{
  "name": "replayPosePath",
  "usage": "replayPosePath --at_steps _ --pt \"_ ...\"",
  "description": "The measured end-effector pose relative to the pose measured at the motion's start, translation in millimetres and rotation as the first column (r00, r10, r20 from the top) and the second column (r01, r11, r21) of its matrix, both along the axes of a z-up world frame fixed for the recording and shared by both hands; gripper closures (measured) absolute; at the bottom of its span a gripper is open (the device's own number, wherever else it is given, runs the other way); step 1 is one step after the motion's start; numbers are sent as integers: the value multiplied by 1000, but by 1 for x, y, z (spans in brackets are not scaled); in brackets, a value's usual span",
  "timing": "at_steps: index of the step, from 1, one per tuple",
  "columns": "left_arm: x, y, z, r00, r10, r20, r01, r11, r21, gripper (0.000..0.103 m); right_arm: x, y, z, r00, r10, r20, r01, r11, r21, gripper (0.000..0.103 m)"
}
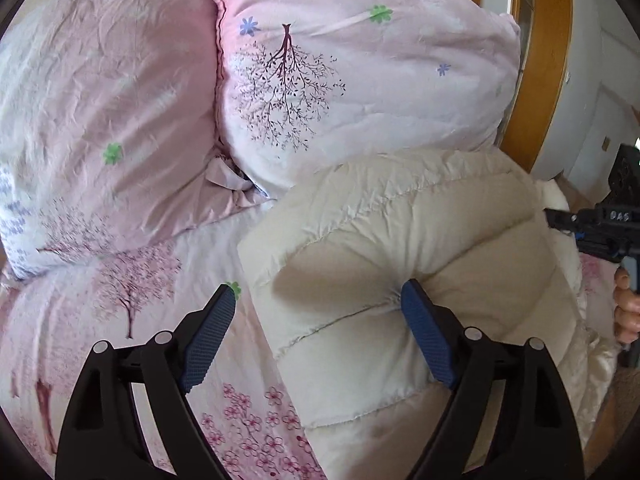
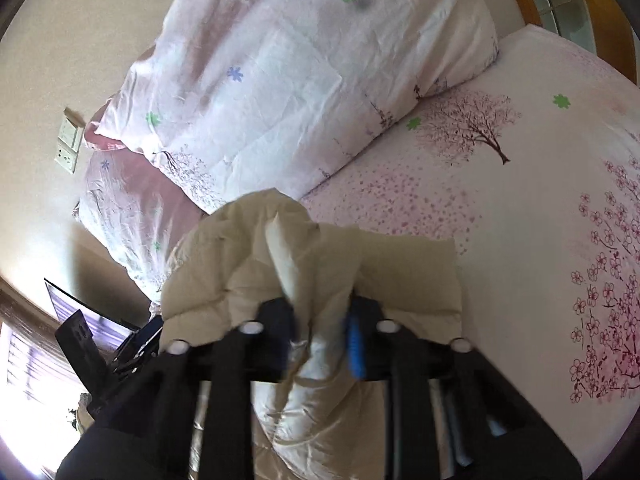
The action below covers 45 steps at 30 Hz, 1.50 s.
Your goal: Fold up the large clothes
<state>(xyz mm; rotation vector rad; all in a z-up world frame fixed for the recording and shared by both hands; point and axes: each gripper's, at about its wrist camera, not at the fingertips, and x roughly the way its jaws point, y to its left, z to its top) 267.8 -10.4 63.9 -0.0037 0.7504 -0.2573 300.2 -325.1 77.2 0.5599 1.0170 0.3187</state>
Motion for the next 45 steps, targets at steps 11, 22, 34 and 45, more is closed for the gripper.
replayPosePath --at_steps 11,22,34,45 --pt "-1 -9 -5 995 -86 -42 82 993 -84 16 1 -15 -28 984 -110 -139 93 988 -125 89" --pt "13 -14 -35 983 -121 -139 104 987 -123 13 1 -13 -60 970 -127 -209 94 982 -161 86" --pt "15 -11 -45 984 -117 -138 100 987 -124 10 -86 22 20 993 -36 110 63 967 -247 61" --pt "14 -3 -50 985 -83 -149 56 982 -178 4 -129 57 -39 999 47 -1 -46 972 -229 61"
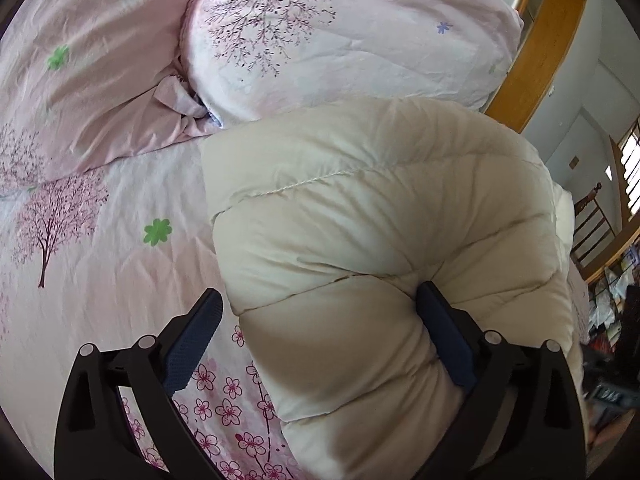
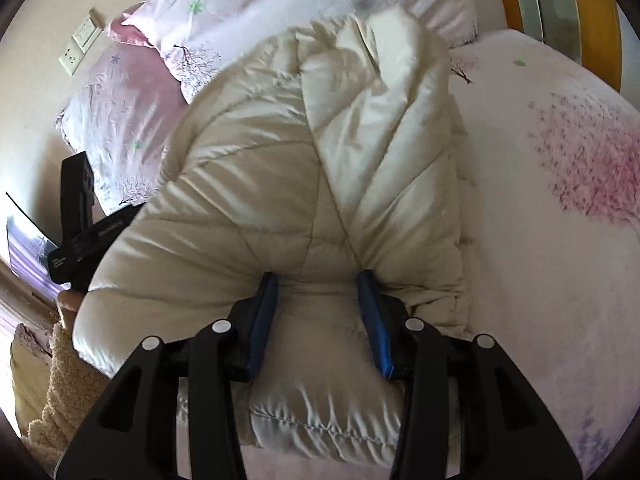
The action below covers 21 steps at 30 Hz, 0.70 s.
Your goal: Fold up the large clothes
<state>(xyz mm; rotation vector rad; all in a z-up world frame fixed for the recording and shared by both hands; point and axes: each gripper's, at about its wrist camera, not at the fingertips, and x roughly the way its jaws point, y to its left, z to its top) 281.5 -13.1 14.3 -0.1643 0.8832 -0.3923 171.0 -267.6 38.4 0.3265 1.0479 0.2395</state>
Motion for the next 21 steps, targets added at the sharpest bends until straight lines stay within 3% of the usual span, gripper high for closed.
replayPosePath --at_steps 4,7,9,12,14,16,21 --pt "-5 12 5 1000 26 -4 -26 997 -72 4 0 1 -7 1000 -10 -8 10 1000 7 61" --pt "-12 26 15 999 37 -22 -40 990 -136 5 -4 0 4 999 2 -46 -3 1000 -21 56" --pt "-19 35 22 1000 24 -19 -27 987 -159 5 -1 -2 19 998 10 -65 -11 1000 -19 33" --pt "-23 43 30 1000 -22 -18 19 986 -166 5 -2 -22 47 1000 -30 5 30 1000 -1 11" --pt "-25 49 34 998 -63 -31 56 981 -186 5 5 -37 54 998 -56 2 56 998 22 2" --pt "-23 56 33 995 -86 -46 73 972 -225 5 20 -51 47 996 -51 -73 58 993 101 2" --pt "-15 66 18 982 -133 -132 82 939 -335 5 53 -66 13 977 -38 -212 76 981 178 2"
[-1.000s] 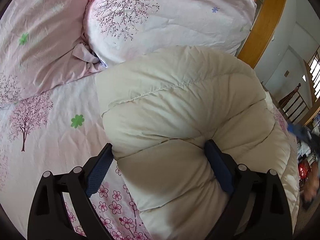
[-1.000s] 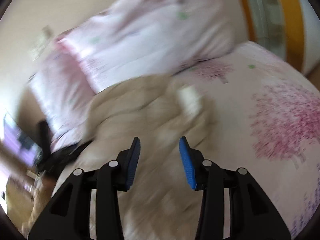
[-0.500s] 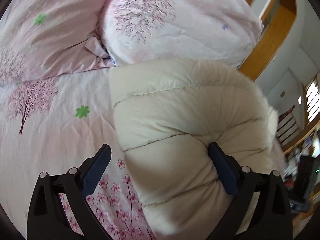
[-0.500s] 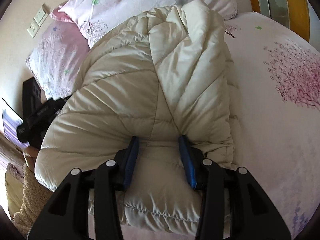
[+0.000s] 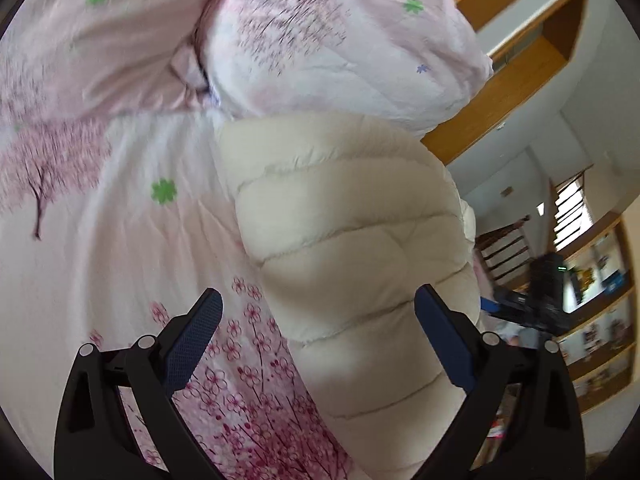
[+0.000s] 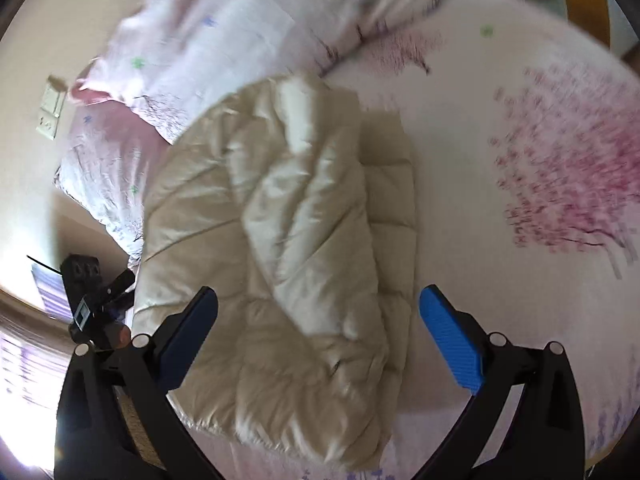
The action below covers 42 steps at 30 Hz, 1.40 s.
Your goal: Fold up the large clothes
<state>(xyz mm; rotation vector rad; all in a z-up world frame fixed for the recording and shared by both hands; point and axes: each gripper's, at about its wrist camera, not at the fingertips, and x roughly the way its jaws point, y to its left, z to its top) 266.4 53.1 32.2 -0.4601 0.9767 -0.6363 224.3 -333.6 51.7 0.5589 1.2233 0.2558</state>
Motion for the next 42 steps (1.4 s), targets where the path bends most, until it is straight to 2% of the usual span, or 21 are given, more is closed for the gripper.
replayPosePath --at_steps 4,7,10,13,17,18,22,25,28,33,37,38,39,40,42 --pt "4 -3 -11 997 -51 -61 46 995 -85 5 20 -8 -26 997 11 -75 -2 994 113 2" --pt "4 -9 -15 993 -96 -75 85 986 -142 5 33 -5 -40 993 51 -110 -30 982 186 2" --pt "5 -18 -20 988 -127 -91 112 981 -158 5 41 2 -47 988 102 -113 -76 973 219 2" --pt "6 -27 -23 985 -141 -101 126 982 -142 4 49 10 -46 984 143 -104 -121 974 190 2" --pt "8 -29 -24 984 -141 -111 123 981 -153 4 48 15 -34 993 95 -69 -92 995 50 2" --pt "8 -31 -24 984 -141 -109 124 981 -151 4 46 18 -32 993 100 -61 -97 994 41 2" --pt "8 -33 -27 981 -154 -118 135 978 -157 4 41 26 -37 985 157 -74 -151 985 79 2" --pt "9 -37 -27 981 -155 -117 136 978 -156 4 45 31 -42 978 187 -88 -170 970 173 2" --pt "9 -37 -26 982 -151 -112 134 979 -152 4 49 36 -45 971 221 -87 -200 959 201 2" --pt "7 -37 -25 985 -139 -103 124 983 -139 4 61 54 -49 958 273 -86 -255 951 174 2" --pt "5 -37 -26 986 -130 -101 116 984 -137 4 68 59 -57 958 272 -86 -248 943 220 3" --pt "6 -37 -26 986 -130 -102 116 983 -140 4 68 57 -60 960 267 -85 -242 942 233 9" --pt "6 -37 -26 986 -130 -102 114 983 -142 4 68 56 -63 962 259 -86 -230 938 259 19" --pt "7 -36 -25 986 -129 -101 114 983 -146 4 67 53 -67 964 251 -88 -215 931 294 24" --pt "7 -36 -25 987 -128 -98 112 982 -152 9 66 51 -74 969 233 -84 -189 916 353 39"
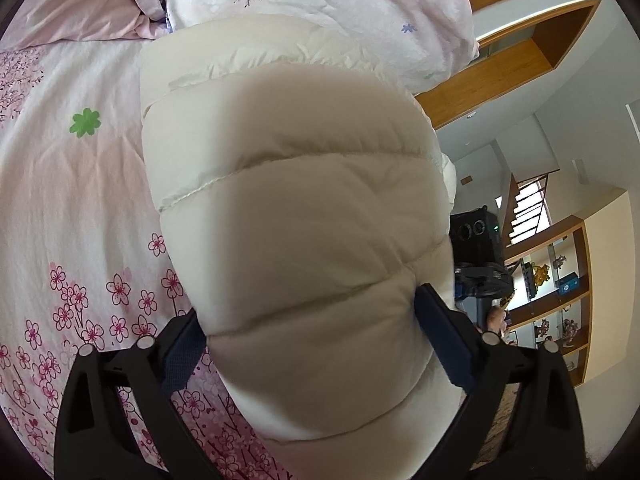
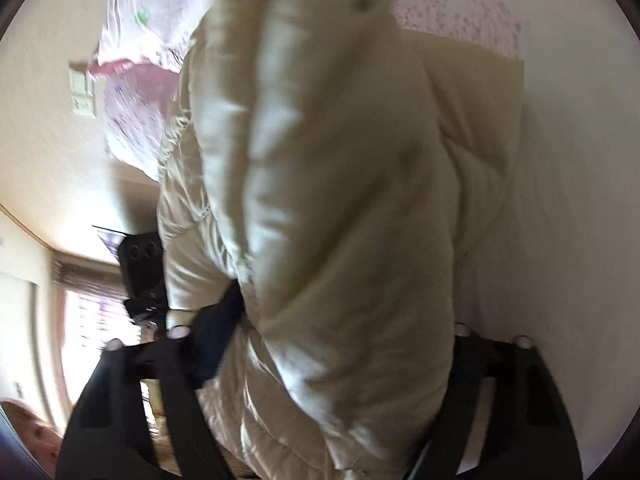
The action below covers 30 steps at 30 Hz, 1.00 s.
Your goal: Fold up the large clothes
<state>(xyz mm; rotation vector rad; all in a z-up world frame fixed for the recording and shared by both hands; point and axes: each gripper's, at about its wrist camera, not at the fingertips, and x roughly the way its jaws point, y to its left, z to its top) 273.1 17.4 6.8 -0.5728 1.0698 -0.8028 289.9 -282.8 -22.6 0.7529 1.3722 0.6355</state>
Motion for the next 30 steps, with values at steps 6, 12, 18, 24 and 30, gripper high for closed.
replayPosePath --at_steps 6,12,18,24,30 --pt "0 3 3 1000 9 19 -8 1000 -24 27 -9 -11 7 999 -42 36 39 996 78 70" --pt "-2 10 9 998 49 36 -47 996 -69 45 -13 -9 14 994 -69 82 57 989 135 82" --pt "-17 20 22 993 95 64 -90 993 -76 54 -11 5 43 985 -47 167 20 987 160 85" --pt "-30 48 48 971 186 152 -180 982 -50 62 7 39 61 973 18 230 -53 987 149 85" --pt "-29 90 36 957 268 112 -269 963 -2 60 22 66 36 991 56 123 -80 977 197 85"
